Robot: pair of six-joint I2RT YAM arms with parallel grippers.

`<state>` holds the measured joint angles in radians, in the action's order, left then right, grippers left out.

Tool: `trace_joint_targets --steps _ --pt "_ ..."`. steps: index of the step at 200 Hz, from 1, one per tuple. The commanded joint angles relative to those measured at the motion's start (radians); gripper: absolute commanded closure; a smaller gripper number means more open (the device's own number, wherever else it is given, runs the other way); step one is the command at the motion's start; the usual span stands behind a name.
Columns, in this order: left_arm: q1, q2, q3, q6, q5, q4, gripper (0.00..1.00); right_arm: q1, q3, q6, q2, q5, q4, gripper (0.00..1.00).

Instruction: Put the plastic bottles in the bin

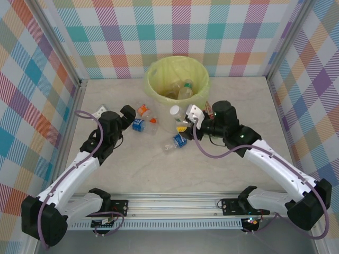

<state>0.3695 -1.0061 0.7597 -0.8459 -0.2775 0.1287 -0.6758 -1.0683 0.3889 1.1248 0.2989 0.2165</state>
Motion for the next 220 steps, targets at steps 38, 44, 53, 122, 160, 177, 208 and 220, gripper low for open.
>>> trace_joint_targets --steps 38,44,53,122,160,177,208,220 --pt "-0.015 0.022 0.003 -0.013 0.014 0.011 0.0 -0.007 -0.289 -0.18 0.134 0.065 -0.194 0.53" --pt "-0.016 0.025 0.0 -0.014 0.014 0.016 0.0 -0.008 -0.319 -0.19 0.165 0.025 -0.195 0.53" --pt "-0.017 0.031 -0.005 -0.015 0.017 0.023 0.0 -0.008 -0.362 -0.206 0.205 -0.036 -0.191 0.53" --pt "-0.023 0.12 -0.053 -0.045 0.016 0.088 0.0 -0.005 -0.517 -0.243 0.433 -0.357 -0.274 0.52" --pt "-0.023 0.15 -0.063 -0.053 0.021 0.126 0.0 0.002 -0.608 -0.281 0.56 -0.437 -0.253 0.49" --pt "-0.024 0.15 -0.072 -0.063 0.033 0.129 0.0 0.002 -0.665 -0.321 0.618 -0.512 -0.228 0.45" --pt "-0.024 0.134 -0.076 -0.073 0.069 0.128 0.0 0.005 -0.764 -0.364 0.699 -0.544 -0.161 0.3" --pt "-0.024 0.122 -0.075 -0.073 0.084 0.128 0.0 0.005 -0.792 -0.378 0.714 -0.538 -0.137 0.21"
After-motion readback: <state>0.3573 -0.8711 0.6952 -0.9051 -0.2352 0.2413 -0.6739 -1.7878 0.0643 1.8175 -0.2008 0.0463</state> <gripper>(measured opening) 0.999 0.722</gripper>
